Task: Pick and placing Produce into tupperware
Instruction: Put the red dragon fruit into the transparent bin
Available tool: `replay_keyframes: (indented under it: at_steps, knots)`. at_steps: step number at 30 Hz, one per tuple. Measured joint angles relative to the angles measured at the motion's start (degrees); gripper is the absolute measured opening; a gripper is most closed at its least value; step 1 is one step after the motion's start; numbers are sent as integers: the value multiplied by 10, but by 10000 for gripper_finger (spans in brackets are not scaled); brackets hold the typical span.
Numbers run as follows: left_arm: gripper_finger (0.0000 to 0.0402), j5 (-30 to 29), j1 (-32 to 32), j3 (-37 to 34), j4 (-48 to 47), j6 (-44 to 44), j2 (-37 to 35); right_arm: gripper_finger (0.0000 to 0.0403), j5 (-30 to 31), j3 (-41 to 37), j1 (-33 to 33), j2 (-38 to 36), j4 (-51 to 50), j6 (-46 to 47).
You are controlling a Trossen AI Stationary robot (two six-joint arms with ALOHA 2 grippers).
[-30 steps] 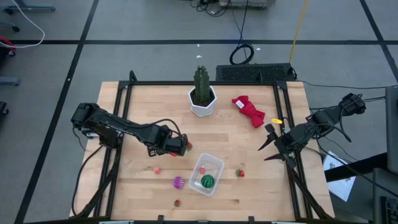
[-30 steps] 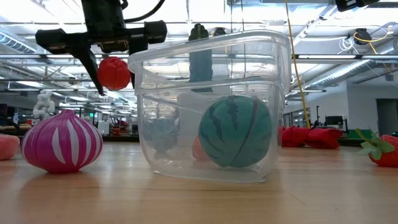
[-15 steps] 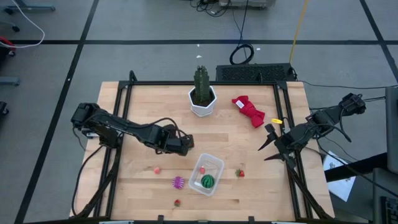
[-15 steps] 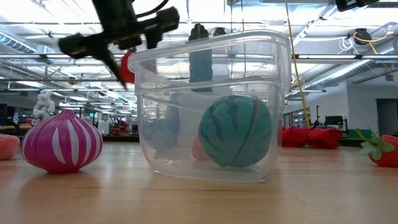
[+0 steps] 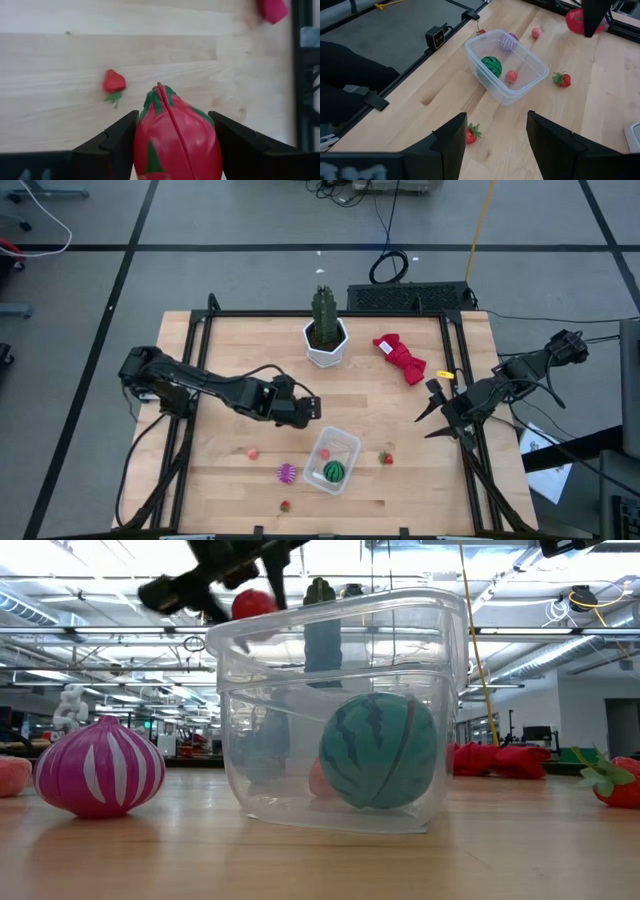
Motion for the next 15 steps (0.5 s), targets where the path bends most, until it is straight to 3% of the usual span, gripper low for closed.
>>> replay_keyframes:
  at_steps: [11,15]
  knots:
    - [228,19,-9,322,-236,55,174,196,0,0,0,-3,-19,0]
    - [228,69,-18,430,-312,60,253,196,2,0,0,-17,-34,0]
